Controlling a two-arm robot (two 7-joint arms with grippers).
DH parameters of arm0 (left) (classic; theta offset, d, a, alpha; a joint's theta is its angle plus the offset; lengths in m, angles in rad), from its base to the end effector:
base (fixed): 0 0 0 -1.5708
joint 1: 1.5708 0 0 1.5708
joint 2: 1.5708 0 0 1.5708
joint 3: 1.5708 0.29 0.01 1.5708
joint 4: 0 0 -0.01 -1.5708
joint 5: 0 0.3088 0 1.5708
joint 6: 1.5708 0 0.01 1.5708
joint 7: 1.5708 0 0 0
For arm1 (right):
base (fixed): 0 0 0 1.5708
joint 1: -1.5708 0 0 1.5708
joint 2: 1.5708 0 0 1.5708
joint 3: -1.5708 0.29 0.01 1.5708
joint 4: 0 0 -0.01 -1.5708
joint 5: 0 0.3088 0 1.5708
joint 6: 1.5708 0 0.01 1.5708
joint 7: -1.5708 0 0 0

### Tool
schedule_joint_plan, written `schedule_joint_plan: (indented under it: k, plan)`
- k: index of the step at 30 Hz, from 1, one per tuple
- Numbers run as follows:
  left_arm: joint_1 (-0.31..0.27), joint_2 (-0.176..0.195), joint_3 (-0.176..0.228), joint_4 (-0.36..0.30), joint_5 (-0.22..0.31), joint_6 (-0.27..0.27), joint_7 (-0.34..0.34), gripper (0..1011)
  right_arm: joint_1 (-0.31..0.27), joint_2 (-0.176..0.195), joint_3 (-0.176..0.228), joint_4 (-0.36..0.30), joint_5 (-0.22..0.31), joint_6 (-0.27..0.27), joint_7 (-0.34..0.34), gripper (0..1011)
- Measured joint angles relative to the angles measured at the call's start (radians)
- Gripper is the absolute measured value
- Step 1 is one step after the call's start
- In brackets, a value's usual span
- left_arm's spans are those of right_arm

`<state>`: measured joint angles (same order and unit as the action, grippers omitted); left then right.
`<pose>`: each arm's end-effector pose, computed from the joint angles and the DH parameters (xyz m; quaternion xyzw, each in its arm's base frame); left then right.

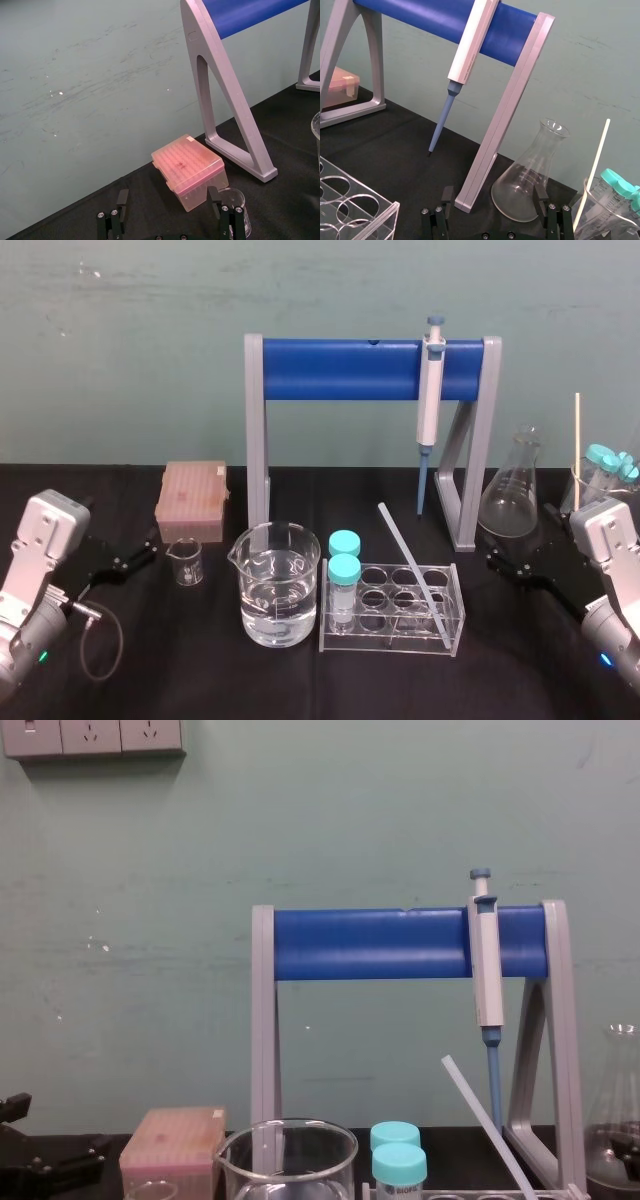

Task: Pick up the stirring rod with one hand, then place it down.

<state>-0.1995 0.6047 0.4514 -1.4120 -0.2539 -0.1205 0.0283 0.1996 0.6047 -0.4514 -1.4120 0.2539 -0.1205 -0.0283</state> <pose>0.3581 0.0827 -0.3023 0.1415 -0.1325 0.5799 0.7913 0.3581 -0.0827 -0.3022 -0.1415 -0.1325 -0.5799 0.7913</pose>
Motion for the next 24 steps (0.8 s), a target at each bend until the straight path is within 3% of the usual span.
schedule_joint_plan:
  k: [24]
  plan:
    - [0.000, 0.000, 0.000, 0.000, 0.000, 0.000, 0.000, 1000, 0.000, 0.000, 0.000, 0.000, 0.000, 0.000, 0.000, 1003]
